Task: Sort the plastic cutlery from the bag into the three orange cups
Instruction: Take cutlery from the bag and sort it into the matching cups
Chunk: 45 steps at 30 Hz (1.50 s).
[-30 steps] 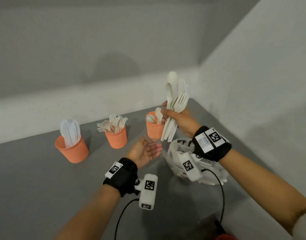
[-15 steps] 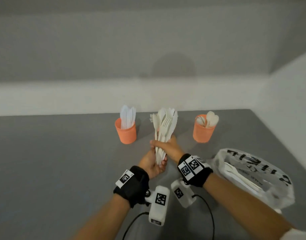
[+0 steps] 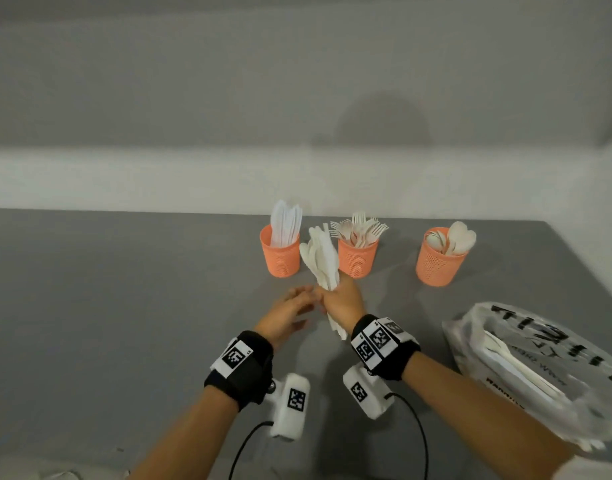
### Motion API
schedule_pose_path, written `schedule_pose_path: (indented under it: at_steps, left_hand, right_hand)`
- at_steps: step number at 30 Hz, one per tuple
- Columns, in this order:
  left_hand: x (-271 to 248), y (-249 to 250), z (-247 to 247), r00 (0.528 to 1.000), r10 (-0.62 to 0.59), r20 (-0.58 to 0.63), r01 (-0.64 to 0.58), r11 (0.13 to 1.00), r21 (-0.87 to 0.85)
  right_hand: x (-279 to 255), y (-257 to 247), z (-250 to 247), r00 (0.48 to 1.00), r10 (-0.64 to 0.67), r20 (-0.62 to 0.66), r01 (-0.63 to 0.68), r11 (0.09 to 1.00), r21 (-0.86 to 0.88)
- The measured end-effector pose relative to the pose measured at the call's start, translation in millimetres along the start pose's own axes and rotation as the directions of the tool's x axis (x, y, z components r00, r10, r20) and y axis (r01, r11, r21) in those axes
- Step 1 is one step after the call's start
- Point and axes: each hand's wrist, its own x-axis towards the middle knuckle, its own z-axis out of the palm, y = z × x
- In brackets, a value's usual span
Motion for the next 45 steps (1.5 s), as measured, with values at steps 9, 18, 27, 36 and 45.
schedule_pose_path:
  at_steps: [9, 18, 27, 36, 45]
  left_hand:
    - [13, 3, 14, 0.99, 0.131, -0.045, -0.137, 0.962, -0.235]
    - [14, 11, 17, 0.959, 0.039, 0.28, -0.019, 0.997, -0.073]
    - [22, 30, 17, 0.974, 0.228, -0.003, -0.226, 0.965, -0.13]
    - [28, 46, 15, 0.938, 0.296, -0.18, -0.287, 0.955, 0.07]
    - [28, 45, 16, 0.942, 0.24, -0.234, -0.25, 0.968, -0.012]
  right_hand:
    - [-17, 4, 11, 0.978, -0.093, 0.185, 0.148, 0.938, -0.312]
    - [-24, -13, -31, 0.711, 0.219, 0.669, -0.411, 0.901, 0.142]
    - [-12, 6, -31, 0.918, 0.167, 0.361, -0.283, 0.911, 0.298]
    - [-10, 9, -39, 0.908, 0.174, 0.381, -0.288, 0.92, 0.266]
    - [-12, 7, -44, 0.935, 0.119, 0.336, -0.229, 0.922, 0.312]
